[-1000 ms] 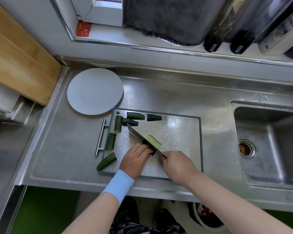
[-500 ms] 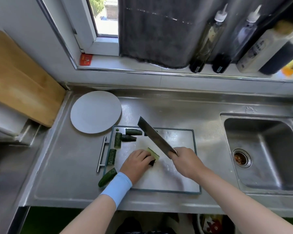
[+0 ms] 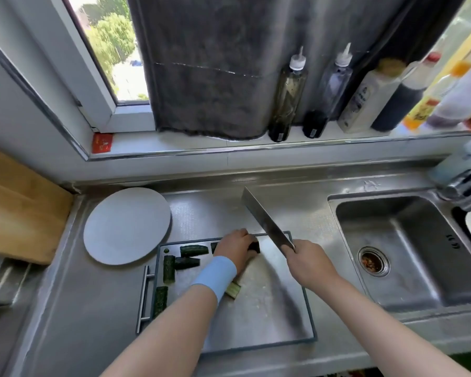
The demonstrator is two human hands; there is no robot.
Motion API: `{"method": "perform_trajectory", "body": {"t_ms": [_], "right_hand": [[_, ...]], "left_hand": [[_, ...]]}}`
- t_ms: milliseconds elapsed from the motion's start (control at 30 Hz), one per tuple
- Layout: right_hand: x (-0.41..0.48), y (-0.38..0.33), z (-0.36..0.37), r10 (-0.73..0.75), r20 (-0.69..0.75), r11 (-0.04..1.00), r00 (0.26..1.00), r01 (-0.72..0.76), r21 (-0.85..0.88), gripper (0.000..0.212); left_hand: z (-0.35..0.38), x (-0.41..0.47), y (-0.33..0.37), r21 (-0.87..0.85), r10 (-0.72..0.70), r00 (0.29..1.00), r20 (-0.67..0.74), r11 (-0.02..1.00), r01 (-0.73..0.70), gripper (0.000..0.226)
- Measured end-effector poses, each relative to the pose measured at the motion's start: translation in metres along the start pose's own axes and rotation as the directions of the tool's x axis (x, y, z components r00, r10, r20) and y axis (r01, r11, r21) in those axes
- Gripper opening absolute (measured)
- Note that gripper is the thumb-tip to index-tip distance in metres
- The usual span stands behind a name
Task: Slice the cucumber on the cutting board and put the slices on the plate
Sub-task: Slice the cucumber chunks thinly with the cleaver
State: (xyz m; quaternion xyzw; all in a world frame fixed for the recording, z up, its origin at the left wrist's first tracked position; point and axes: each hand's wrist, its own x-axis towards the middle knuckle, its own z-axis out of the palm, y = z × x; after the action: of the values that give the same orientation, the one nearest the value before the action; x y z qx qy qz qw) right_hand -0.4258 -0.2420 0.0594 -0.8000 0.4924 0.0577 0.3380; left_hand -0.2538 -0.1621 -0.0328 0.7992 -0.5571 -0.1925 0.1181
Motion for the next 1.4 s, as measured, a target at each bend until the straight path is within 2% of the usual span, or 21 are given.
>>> {"method": "perform_trajectory", "body": {"t_ms": [67,233,367,467,533,667,733,900,1033,1133,1267,1400], "right_hand": [[0.004,0.007,-0.002,0.009,-0.009,1.000,1.000,-0.009,-0.005,0.039],[0.008,0.020,0.000,0.033,0.004,0.999,0.999,-0.033,0.039,0.039],[0.005,0.017,0.000,0.013,0.032,0.999,0.999,-0.014,0.038,0.041],[-0.001,0.012,0.003,-0.013,0.067,0.999,0.998,0.010,0.039,0.041],[-0.006,0.007,0.005,-0.039,0.097,0.999,0.994,0.038,0.017,0.041],[-0.019,0.002,0.015,-0.095,0.166,0.994,0.982,0.103,-0.044,0.039],[-0.025,0.001,0.020,-0.109,0.197,0.989,0.974,0.126,-0.080,0.037],[-0.036,0.003,0.030,-0.132,0.253,0.978,0.958,0.168,-0.125,0.035],[-0.043,0.011,0.035,-0.135,0.275,0.967,0.952,0.188,-0.174,0.035],[-0.046,0.015,0.038,-0.144,0.288,0.955,0.947,0.210,-0.212,0.034],[-0.050,0.019,0.045,-0.150,0.296,0.950,0.943,0.221,-0.221,0.035],[-0.052,0.023,0.049,-0.156,0.294,0.951,0.943,0.223,-0.213,0.034]], "left_hand": [[0.004,0.016,-0.003,0.056,0.004,1.000,0.018,0.998,-0.005,0.039],[0.014,0.024,-0.008,0.141,0.013,0.999,-0.049,0.990,-0.006,0.040],[0.007,0.001,-0.006,0.000,-0.067,0.971,-0.231,0.998,0.069,0.028],[0.003,-0.032,-0.011,-0.096,-0.084,0.947,-0.310,0.994,0.057,0.027],[0.000,-0.054,-0.015,-0.110,-0.085,0.966,-0.245,0.992,0.060,0.037],[0.000,-0.090,-0.020,-0.039,-0.138,0.990,0.040,0.989,0.140,0.065],[0.003,-0.102,-0.023,-0.037,-0.157,0.983,0.098,0.986,0.161,0.064],[0.006,-0.114,-0.024,0.016,-0.217,0.963,0.161,0.976,0.217,0.043],[0.004,-0.121,-0.023,-0.059,-0.297,0.924,0.243,0.946,0.319,0.034],[0.004,-0.130,-0.025,-0.103,-0.346,0.892,0.290,0.916,0.388,0.037],[0.008,-0.137,-0.028,-0.071,-0.428,0.873,0.234,0.888,0.454,0.029],[0.014,-0.141,-0.018,-0.156,-0.501,0.846,0.181,0.835,0.528,0.033]]}}
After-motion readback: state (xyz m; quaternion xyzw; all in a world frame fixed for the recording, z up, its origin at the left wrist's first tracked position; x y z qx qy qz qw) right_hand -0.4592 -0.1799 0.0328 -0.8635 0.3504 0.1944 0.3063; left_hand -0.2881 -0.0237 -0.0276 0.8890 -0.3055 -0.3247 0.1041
